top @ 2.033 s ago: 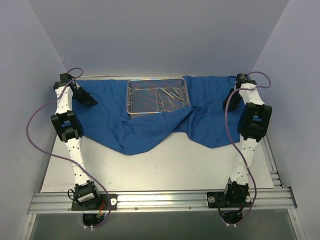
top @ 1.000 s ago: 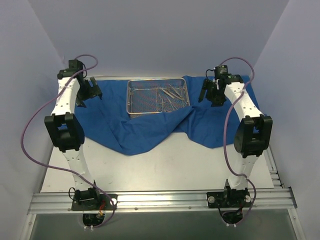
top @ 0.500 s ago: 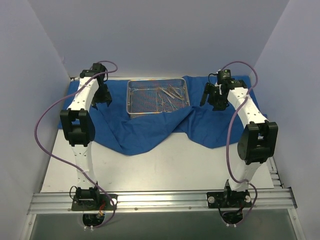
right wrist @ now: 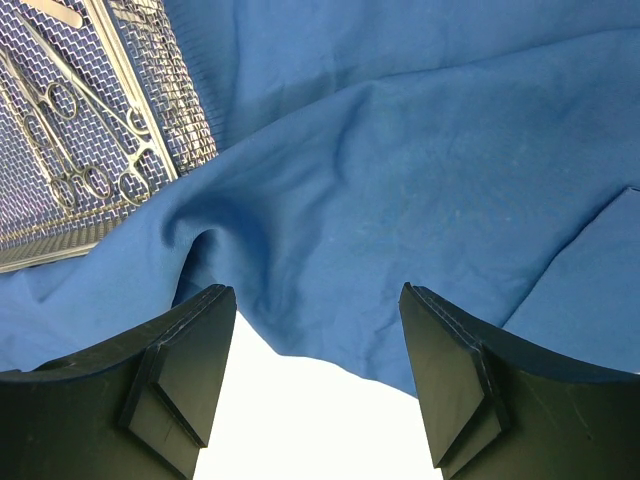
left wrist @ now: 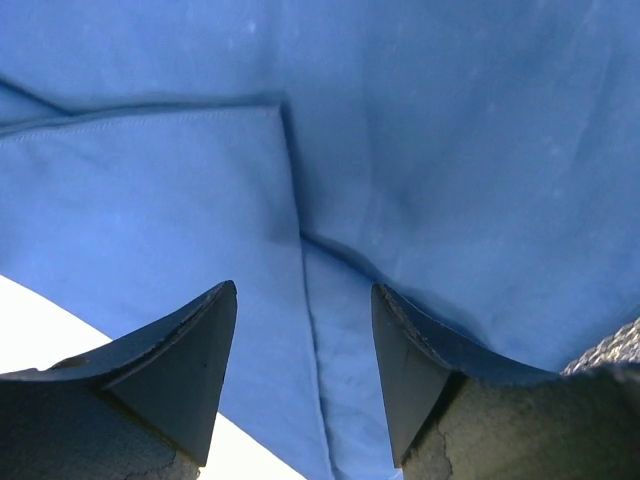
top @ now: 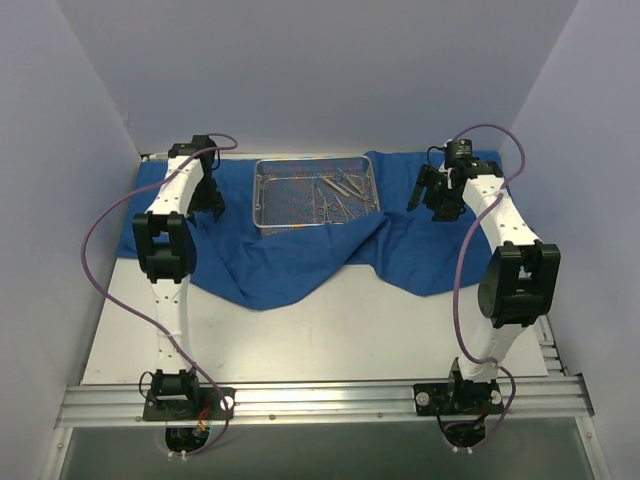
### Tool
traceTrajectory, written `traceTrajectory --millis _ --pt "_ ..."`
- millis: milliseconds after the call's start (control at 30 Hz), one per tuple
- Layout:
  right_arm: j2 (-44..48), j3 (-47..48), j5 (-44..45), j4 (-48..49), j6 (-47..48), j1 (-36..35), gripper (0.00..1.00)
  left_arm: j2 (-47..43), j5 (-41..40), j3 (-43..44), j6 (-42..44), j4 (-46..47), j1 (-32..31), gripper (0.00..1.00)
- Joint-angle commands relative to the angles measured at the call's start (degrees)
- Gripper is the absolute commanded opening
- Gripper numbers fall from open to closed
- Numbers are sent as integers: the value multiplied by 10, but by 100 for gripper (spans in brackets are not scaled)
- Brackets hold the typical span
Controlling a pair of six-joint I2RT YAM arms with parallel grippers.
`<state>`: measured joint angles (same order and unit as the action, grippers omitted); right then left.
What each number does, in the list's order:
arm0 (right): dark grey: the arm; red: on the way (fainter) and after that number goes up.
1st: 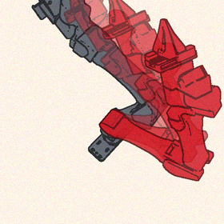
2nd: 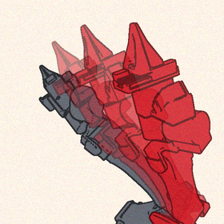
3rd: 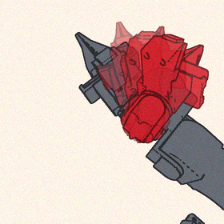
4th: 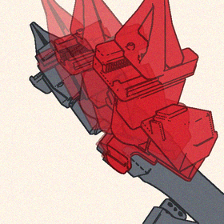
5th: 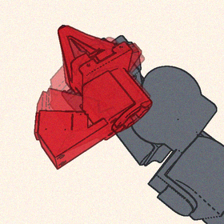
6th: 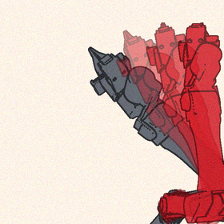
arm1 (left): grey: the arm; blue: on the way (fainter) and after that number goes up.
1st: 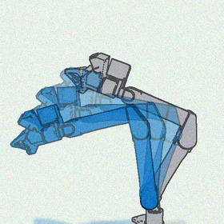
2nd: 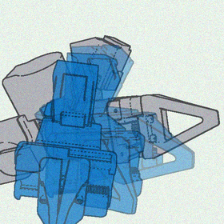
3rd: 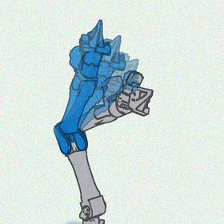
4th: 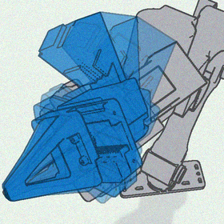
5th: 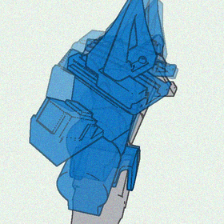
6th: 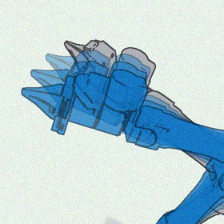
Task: Open and lay out the surgical kit
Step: Smooth out the surgical kit at the center of the board.
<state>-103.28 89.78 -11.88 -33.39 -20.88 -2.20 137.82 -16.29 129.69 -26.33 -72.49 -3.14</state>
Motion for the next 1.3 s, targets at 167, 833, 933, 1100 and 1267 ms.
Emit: traceTrajectory --millis 167,833,933,1100,1267 --pt "3 -3 -10 -4 11 4 68 36 -7 60 -1 -28 16 61" --pt "-10 3 -14 -3 14 4 68 58 -7 72 12 -41 29 20" --pt "-12 4 -16 -4 14 2 68 12 -18 37 4 -48 46 3" --pt "-21 -7 -31 2 -1 -10 68 -156 -22 -139 -7 1 66 2" --pt "-27 -19 -50 0 -16 -20 68 -354 -15 -375 -59 3 117 2"
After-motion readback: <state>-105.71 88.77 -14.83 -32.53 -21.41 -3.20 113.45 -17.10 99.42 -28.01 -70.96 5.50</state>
